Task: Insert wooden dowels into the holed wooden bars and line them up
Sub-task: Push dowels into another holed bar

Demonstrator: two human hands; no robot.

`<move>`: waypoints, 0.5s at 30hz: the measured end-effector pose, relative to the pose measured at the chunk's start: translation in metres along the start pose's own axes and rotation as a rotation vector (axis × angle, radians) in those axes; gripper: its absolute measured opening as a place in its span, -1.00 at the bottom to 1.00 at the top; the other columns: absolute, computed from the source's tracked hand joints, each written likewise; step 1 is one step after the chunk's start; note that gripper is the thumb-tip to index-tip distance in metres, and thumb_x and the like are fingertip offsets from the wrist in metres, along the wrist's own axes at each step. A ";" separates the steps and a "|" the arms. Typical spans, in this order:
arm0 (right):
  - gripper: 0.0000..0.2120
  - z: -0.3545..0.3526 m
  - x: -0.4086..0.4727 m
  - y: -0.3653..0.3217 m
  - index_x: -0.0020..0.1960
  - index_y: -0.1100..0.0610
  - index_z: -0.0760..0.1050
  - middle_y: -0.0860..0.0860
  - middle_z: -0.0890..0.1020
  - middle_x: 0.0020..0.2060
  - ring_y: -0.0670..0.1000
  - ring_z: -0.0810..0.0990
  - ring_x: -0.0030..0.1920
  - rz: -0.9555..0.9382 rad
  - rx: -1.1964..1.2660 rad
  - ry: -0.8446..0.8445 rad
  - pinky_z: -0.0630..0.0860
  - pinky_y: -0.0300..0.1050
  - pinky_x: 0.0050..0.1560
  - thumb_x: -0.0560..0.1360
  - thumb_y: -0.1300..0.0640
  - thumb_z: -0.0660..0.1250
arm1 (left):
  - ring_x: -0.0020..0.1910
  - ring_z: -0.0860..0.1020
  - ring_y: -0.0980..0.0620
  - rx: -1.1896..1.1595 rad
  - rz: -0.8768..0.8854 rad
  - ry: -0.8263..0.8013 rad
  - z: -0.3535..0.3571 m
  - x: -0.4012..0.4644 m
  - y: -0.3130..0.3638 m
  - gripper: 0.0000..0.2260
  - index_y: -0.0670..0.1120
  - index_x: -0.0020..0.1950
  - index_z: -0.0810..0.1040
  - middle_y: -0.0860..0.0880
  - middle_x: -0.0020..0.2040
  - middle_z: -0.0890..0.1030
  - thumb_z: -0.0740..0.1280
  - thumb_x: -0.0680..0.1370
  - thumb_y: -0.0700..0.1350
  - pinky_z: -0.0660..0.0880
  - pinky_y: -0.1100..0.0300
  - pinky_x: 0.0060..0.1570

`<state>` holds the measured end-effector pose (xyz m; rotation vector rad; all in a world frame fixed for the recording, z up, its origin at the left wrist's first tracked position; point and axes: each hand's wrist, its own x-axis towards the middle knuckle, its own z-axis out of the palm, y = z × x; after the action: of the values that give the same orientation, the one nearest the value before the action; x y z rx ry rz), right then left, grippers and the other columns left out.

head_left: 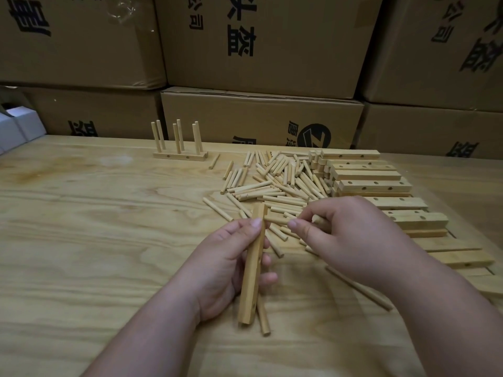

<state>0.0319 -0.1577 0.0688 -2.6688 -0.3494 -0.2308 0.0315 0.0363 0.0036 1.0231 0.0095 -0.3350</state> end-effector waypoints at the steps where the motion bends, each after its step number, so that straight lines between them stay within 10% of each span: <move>1: -0.71 -0.001 0.000 0.000 -0.12 -0.17 0.60 -0.16 0.63 -0.40 -0.15 0.59 -0.35 0.002 -0.004 -0.005 0.62 0.02 -0.29 0.49 -0.34 0.26 | -0.35 0.60 0.03 0.002 0.001 -0.005 0.000 0.000 0.000 -0.74 -0.08 0.00 0.70 -0.10 -0.20 0.62 0.52 0.36 0.00 0.63 0.08 -0.41; 12: -0.72 -0.014 0.000 0.000 -0.17 -0.13 0.67 0.03 0.71 -0.21 -0.02 0.68 -0.23 0.143 0.235 -0.159 0.65 0.05 -0.17 0.50 -0.28 0.33 | -0.35 0.59 0.00 0.087 0.044 -0.042 -0.001 -0.002 -0.002 -0.65 -0.06 -0.01 0.70 -0.11 -0.21 0.61 0.60 0.27 0.02 0.58 0.13 -0.43; 15: -0.69 -0.013 0.000 0.001 -0.15 -0.03 0.67 -0.03 0.61 -0.48 -0.16 0.55 -0.51 0.178 0.370 -0.138 0.49 -0.14 -0.34 0.52 -0.24 0.34 | -0.34 0.58 0.01 0.091 0.074 -0.036 0.002 -0.002 -0.004 -0.63 -0.10 0.06 0.68 -0.12 -0.21 0.60 0.56 0.38 0.09 0.59 0.13 -0.42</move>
<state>0.0307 -0.1640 0.0805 -2.3351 -0.1736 0.0686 0.0284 0.0338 0.0018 1.1051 -0.0764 -0.2877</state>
